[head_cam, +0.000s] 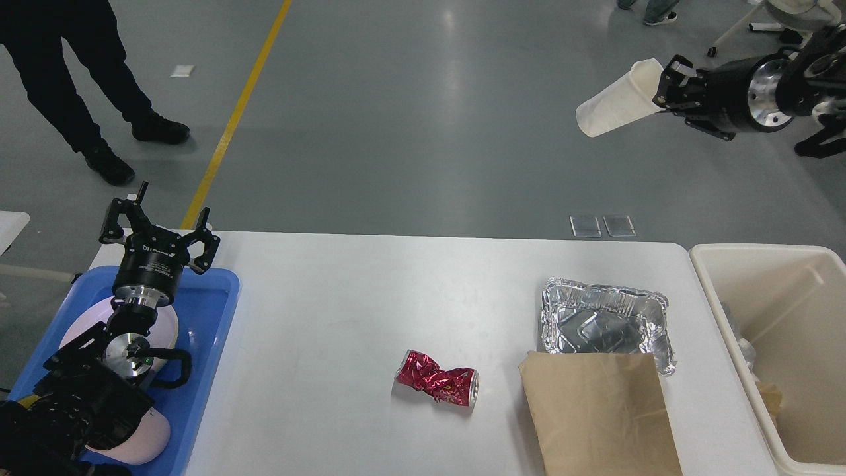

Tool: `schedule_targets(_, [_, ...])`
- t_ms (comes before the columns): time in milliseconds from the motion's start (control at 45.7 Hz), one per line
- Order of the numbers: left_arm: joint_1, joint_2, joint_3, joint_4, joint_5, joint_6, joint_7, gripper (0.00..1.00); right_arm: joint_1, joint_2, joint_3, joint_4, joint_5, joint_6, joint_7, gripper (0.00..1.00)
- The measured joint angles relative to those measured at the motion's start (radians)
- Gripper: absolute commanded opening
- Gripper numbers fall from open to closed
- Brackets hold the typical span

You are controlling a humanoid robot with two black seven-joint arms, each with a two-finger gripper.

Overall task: Tidy desktop
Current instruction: 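Lift the white cup with the right gripper and drop it into the bin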

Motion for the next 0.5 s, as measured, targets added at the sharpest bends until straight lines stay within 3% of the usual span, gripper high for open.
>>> schedule_targets(175, [0.000, 0.000, 0.000, 0.000, 0.000, 0.000, 0.000, 0.96, -0.010, -0.035, -0.026, -0.033, 0.002, -0.017, -0.001, 0.00])
schedule_targets(350, [0.000, -0.001, 0.000, 0.000, 0.000, 0.000, 0.000, 0.96, -0.255, -0.098, -0.058, -0.150, 0.005, -0.164, -0.003, 0.00])
schedule_targets(503, [0.000, -0.001, 0.000, 0.000, 0.000, 0.000, 0.000, 0.96, -0.482, -0.192, -0.038, -0.237, 0.005, -0.226, -0.002, 0.00])
